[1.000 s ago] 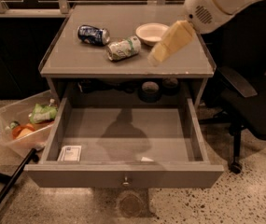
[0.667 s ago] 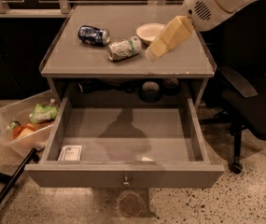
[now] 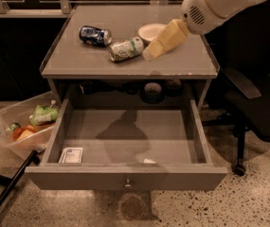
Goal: Place 7up can into top drawer
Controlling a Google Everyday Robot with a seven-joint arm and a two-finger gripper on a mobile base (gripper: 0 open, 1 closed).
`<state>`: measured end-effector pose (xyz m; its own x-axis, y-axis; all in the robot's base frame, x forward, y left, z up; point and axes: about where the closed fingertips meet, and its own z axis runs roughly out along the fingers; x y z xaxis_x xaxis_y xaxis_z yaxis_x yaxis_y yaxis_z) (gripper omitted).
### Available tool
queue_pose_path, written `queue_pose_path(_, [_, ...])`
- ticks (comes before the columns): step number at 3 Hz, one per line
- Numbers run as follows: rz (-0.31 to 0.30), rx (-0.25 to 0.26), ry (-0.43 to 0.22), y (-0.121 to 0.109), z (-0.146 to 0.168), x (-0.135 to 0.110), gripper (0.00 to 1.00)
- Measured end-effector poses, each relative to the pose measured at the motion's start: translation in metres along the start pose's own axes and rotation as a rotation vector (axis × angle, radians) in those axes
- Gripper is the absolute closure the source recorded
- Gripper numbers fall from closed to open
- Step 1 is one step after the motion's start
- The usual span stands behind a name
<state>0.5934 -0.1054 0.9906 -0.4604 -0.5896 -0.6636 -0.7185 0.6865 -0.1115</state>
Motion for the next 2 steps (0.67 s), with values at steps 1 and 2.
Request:
queue_pose_path(1, [0.106,0.076,0.009,-0.023,0.063,-0.005,0.00])
queue_pose_path(2, [0.231,0.114,-0.038,-0.036,0.117,-0.020,0.00])
